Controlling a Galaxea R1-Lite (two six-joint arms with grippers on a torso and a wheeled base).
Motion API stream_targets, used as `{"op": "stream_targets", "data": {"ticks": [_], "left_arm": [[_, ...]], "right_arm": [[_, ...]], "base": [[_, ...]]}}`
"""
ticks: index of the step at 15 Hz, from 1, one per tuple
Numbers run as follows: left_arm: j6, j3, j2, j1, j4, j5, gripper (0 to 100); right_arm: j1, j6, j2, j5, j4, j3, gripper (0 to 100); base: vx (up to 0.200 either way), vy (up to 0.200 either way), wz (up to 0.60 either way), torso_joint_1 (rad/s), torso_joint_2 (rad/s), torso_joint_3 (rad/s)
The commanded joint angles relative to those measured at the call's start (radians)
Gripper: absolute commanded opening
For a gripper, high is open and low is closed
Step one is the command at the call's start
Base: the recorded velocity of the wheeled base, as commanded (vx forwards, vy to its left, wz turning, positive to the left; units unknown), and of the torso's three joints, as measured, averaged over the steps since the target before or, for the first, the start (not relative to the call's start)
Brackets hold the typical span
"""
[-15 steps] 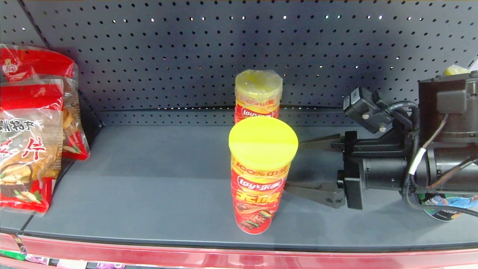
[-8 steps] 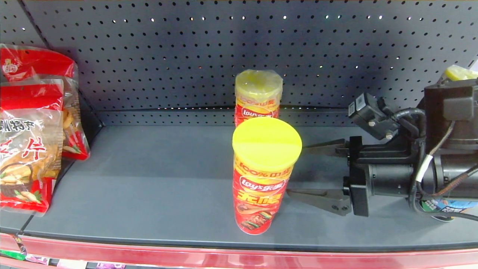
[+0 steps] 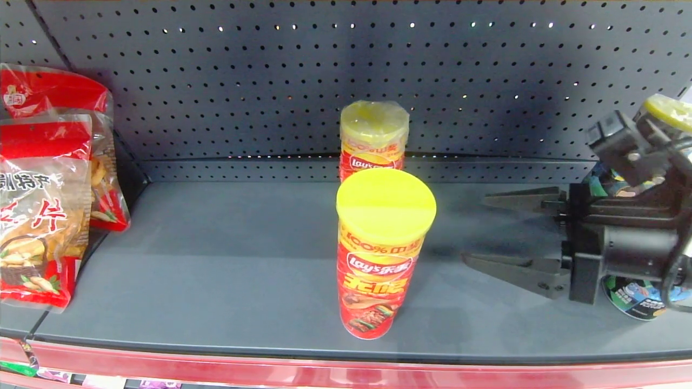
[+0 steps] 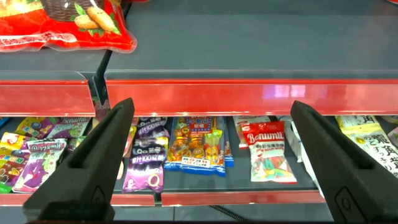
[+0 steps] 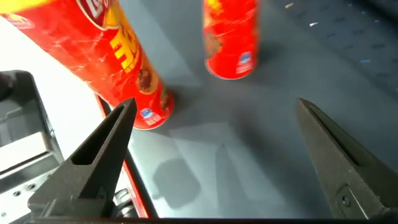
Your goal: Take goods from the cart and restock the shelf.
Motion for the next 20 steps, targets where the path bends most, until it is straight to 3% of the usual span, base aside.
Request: {"op": "stream_targets", "data": {"ticks": [1, 6, 12, 17, 20], "left_arm": [[0.0, 0.0, 0.001, 0.0, 0.0, 0.001, 100], [0.0, 0.0, 0.001, 0.0, 0.0, -0.001, 100], [0.0, 0.0, 0.001, 0.0, 0.0, -0.001, 100], [0.0, 0.0, 0.001, 0.0, 0.0, -0.001, 100], [0.0, 0.0, 0.001, 0.0, 0.0, -0.001, 100]], "right_arm": [[-0.043, 0.019, -0.168, 0.002, -0.001, 0.057, 100], [-0.121, 0.101, -0.435, 0.005, 0.001, 0.072, 100], [-0.141, 0.131, -0.734, 0.002, 0.004, 0.077, 100], [-0.365, 0.273, -0.994, -0.031, 0.203, 0.117, 100], [-0.41, 0.278, -1.081, -0.1, 0.214, 0.27, 100]], "base": [[0.0, 0.0, 0.0, 0.0, 0.0, 0.0], [0.0, 0.0, 0.0, 0.0, 0.0, 0.0], [0.0, 0.0, 0.0, 0.0, 0.0, 0.0], [0.0, 0.0, 0.0, 0.0, 0.0, 0.0], [0.0, 0.0, 0.0, 0.0, 0.0, 0.0]]}}
